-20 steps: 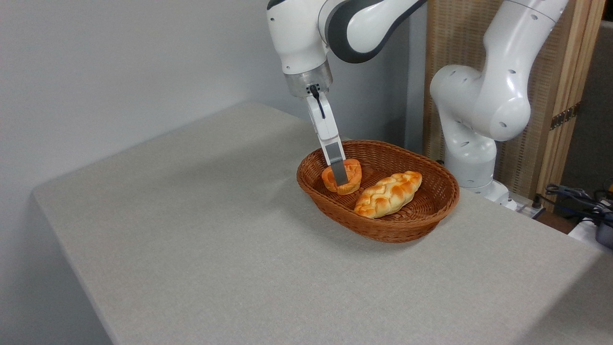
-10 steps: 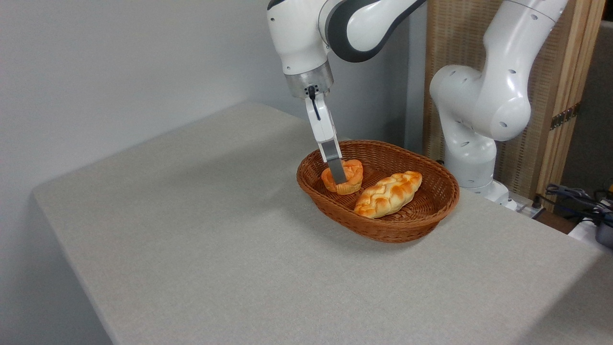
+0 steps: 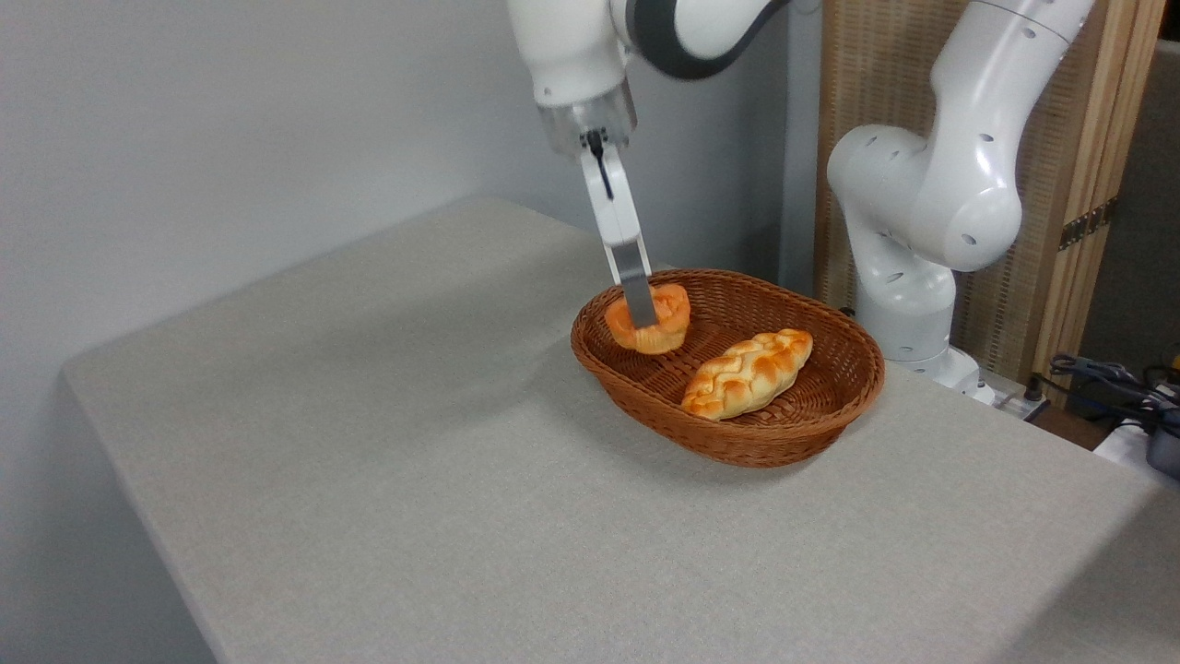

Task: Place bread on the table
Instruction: 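Lift the bun out of the basket and carry it onto the table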

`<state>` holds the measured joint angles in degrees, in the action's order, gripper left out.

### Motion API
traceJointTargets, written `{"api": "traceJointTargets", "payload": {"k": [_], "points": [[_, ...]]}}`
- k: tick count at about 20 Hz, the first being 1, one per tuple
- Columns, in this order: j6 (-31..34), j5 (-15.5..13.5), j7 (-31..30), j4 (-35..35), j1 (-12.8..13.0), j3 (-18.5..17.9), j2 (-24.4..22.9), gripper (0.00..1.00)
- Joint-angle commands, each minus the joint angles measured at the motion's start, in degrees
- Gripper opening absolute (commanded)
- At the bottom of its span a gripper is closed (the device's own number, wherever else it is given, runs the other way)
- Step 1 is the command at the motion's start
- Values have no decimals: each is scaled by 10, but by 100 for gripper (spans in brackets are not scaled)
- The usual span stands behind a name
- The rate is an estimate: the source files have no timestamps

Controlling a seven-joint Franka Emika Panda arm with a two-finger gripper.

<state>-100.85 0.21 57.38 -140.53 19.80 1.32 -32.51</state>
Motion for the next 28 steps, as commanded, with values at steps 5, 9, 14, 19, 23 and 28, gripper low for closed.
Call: {"api": "traceJointTargets", "payload": {"k": [5,9,14,19,23,28], "points": [[80,2,6,230,17,-95,139,32],[66,-10,-2,294,16,-119,226,33],[-72,-13,-96,303,15,-117,327,39],[-116,-10,-133,302,16,-98,372,99],[-122,-8,-129,303,16,-97,372,100],[-122,-13,-131,303,16,-96,372,100]]}}
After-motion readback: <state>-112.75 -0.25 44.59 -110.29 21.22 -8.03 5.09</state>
